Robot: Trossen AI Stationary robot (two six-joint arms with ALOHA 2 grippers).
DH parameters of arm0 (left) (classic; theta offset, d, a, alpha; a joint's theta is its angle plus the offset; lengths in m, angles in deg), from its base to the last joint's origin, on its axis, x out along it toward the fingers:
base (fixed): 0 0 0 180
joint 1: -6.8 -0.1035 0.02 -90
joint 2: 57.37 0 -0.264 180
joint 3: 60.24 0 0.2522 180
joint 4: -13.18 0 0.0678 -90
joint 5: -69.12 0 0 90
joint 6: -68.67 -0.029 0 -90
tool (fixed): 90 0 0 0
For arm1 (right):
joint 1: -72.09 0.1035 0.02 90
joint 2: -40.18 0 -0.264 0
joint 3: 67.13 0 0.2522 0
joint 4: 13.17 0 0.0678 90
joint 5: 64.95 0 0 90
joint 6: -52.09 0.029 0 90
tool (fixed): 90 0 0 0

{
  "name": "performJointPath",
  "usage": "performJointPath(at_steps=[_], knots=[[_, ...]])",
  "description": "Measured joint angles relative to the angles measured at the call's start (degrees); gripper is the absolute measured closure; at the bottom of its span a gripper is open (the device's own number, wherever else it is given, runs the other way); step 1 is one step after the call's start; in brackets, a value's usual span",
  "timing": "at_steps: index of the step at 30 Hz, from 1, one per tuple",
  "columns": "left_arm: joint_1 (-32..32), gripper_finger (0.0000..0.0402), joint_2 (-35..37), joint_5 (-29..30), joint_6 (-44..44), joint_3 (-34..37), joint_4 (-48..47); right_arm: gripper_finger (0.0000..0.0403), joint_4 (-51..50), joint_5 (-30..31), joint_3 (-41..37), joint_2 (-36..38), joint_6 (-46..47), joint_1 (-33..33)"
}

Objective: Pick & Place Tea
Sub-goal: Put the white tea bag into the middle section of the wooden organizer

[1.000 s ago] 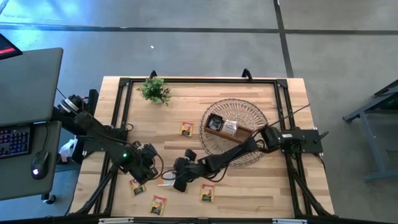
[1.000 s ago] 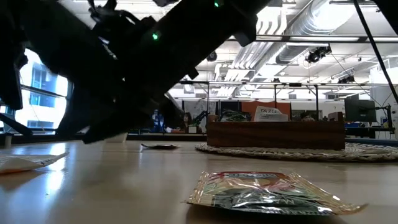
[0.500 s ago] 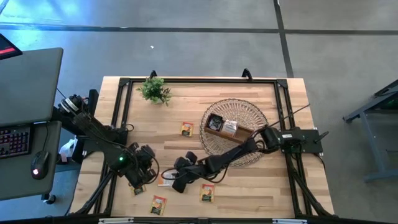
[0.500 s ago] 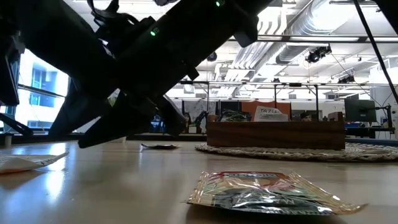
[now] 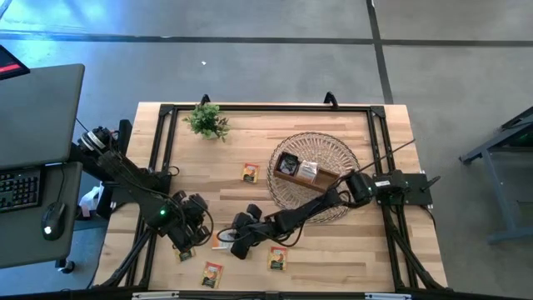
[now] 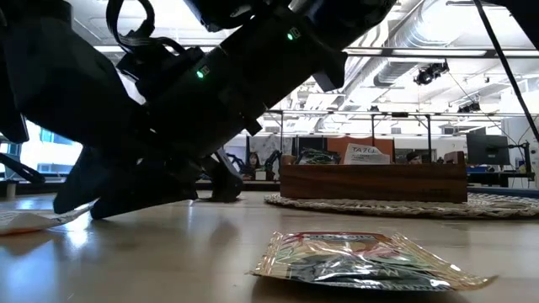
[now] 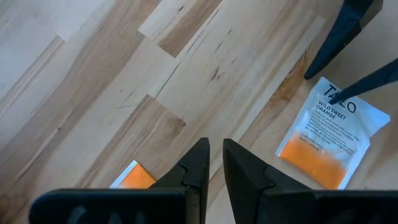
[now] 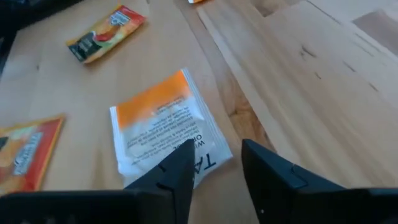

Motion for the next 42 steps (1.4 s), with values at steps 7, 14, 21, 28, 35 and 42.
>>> performJointPath(at_steps=[7,14,21,28,35,42], knots=[[0.0,0.0358,0.0,0.0,1.3,0.0,-0.2,0.0386,0.4,-1.2,0.0,0.1,-4.8,-0.2],[0.0,0.0358,0.0,0.0,5.9,0.0,-5.4,0.0396,-11.4,-4.0,-0.3,7.0,-13.5,-1.2],[0.0,0.0358,0.0,0.4,8.7,0.0,-9.8,0.0401,-32.2,6.4,-0.2,15.4,-20.5,-2.4],[0.0,0.0358,0.0,0.5,8.8,0.0,-10.5,0.0401,-63.4,20.7,-0.2,21.2,-22.3,-4.0],[0.0,0.0358,0.0,3.1,8.8,0.0,-10.6,0.0402,-84.1,27.9,-0.2,26.3,-19.5,-5.7],[0.0,0.0358,0.0,3.4,8.8,0.0,-10.5,0.0402,-85.5,28.1,-0.6,27.8,-22.1,-7.3]])
